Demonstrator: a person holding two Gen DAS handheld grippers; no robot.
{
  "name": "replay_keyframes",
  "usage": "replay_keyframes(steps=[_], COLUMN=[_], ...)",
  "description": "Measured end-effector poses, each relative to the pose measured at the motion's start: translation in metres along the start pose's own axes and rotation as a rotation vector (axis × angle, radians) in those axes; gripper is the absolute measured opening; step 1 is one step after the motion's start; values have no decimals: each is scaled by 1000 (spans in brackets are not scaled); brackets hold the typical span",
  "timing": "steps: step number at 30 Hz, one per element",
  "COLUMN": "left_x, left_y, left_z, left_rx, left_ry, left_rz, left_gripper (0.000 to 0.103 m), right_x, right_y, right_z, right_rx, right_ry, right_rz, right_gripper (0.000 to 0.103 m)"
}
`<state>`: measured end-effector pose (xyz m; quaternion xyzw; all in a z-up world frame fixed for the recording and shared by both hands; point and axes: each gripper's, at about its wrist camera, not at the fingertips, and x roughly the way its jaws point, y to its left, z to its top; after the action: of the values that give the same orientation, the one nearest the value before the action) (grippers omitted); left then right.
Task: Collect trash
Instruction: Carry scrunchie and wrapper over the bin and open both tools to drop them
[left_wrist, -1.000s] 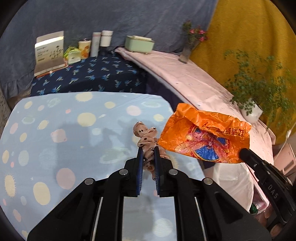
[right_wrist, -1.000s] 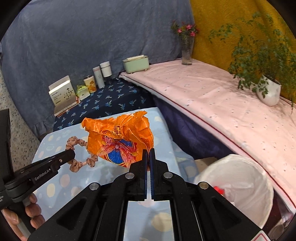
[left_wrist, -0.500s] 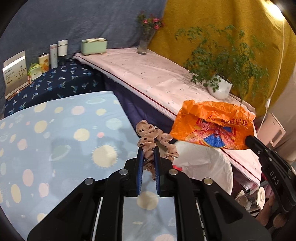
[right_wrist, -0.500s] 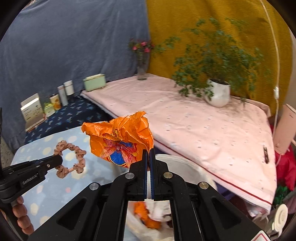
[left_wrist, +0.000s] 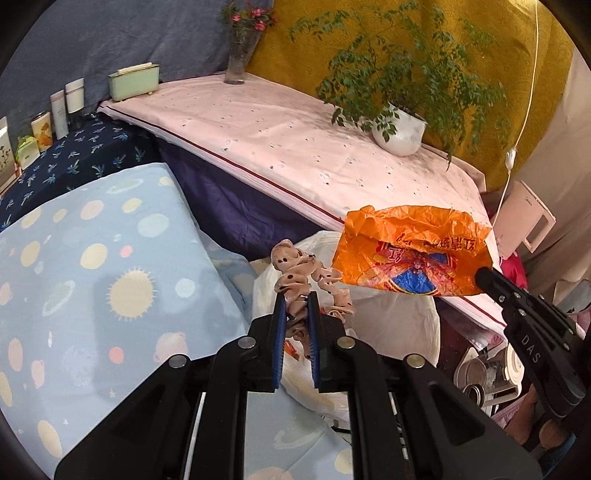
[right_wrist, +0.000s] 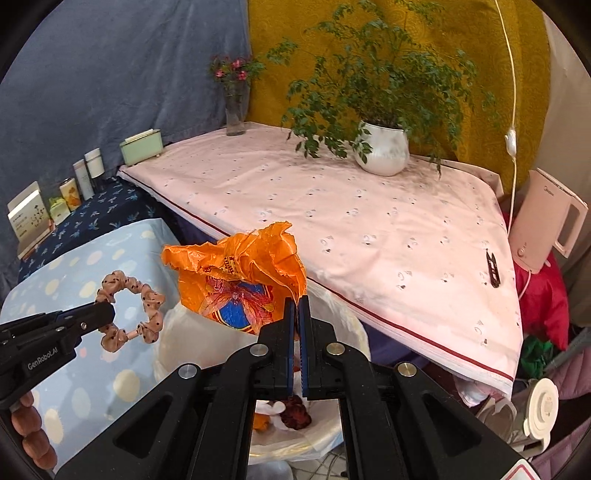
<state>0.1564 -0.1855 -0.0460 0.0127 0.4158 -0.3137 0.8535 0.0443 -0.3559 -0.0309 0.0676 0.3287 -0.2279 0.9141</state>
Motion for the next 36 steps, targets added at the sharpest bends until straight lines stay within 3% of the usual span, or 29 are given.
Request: replay_keyframes(steps=[8,25,32,36], left_x=[14,26,25,23], left_y=[-19,-35,-33,-33], left_z=[-5,-7,-8,-9], left_rx=[35,57,50,58], left_ry=[28,57,50,44], left_rz=[-10,-10,16,25], left_gripper=[11,15,29,29], right_x=[8,11,9,7], right_y=[-14,-19,-20,-16], right_z=[-7,-11,-10,-10], right_rx=[-2,-8,13,10], right_ry=[29,55,56,56], right_rz=[-59,-52,-16,-2], right_gripper=[3,3,11,15])
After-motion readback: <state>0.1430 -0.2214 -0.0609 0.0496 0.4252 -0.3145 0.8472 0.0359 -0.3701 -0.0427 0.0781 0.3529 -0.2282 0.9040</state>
